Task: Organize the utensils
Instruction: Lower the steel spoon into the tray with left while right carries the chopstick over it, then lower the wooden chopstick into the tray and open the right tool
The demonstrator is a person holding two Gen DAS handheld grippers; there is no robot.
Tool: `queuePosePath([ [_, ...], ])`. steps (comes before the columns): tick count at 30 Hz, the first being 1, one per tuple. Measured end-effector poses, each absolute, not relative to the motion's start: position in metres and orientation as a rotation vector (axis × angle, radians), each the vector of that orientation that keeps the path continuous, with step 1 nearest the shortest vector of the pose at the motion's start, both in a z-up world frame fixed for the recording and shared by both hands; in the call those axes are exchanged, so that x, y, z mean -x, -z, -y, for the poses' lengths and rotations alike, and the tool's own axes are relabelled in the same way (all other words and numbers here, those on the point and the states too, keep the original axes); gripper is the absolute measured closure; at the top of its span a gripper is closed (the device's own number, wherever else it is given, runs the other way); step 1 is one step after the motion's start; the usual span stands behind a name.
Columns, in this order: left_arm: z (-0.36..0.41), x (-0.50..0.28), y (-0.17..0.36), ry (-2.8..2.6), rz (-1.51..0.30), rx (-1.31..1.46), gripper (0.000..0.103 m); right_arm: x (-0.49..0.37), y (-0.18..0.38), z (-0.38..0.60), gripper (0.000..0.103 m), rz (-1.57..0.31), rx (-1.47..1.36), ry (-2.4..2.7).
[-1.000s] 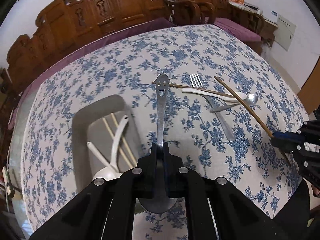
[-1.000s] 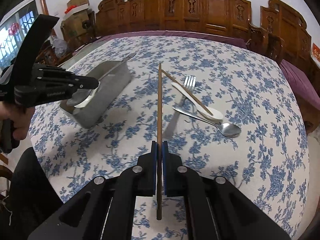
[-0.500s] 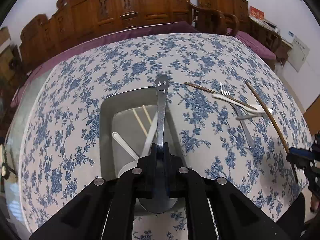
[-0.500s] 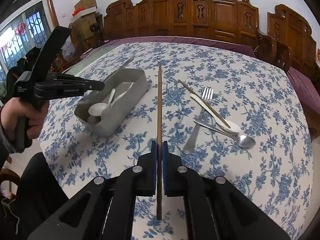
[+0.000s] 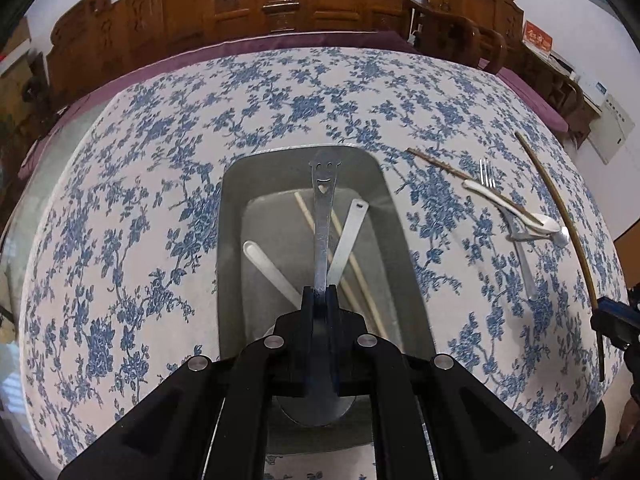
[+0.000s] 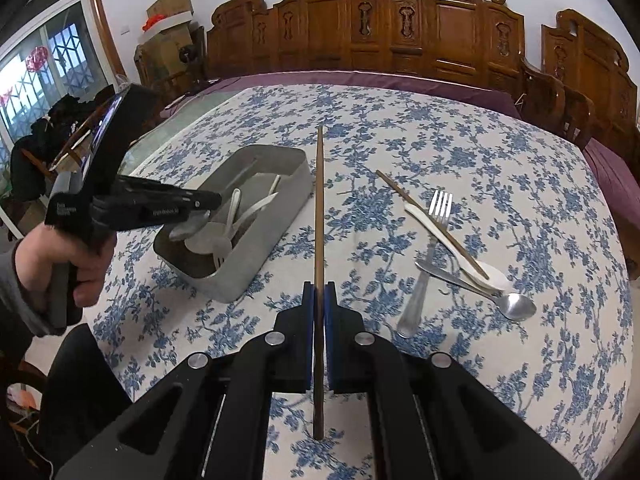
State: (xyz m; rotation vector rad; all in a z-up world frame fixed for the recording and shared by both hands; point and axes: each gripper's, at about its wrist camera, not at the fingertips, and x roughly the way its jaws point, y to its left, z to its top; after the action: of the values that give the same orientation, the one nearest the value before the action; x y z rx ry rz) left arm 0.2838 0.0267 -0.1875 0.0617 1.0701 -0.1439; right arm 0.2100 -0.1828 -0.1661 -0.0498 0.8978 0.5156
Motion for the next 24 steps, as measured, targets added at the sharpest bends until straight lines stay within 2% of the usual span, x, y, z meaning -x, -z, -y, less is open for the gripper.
queuePosePath([
  [9,-0.042,-0.280,0.197,0.152,-1.104,-0.036,0.096,-0.213,0.170,0.157,0.097,-0.914,0.077,-0.536],
  [13,-0.052,-0.272,0.188,0.148,-1.080,-0.017,0.085,-0.213,0.171,0.145,0.097,-0.918,0.085,-0.548],
  [15,-0.057,-0.263,0.180,0.146,-1.048,-0.011,0.075,-0.213,0.171,0.140,0.097,-0.918,0.084,-0.553],
  [20,-0.071,-0.231,0.159,0.128,-0.959,-0.030,0.065,-0.215,0.172,0.125,0.097,-0.918,0.090,-0.569],
  [24,-0.085,-0.202,0.144,0.105,-0.890,-0.029,0.048,-0.220,0.172,0.111,0.097,-0.917,0.089,-0.579],
])
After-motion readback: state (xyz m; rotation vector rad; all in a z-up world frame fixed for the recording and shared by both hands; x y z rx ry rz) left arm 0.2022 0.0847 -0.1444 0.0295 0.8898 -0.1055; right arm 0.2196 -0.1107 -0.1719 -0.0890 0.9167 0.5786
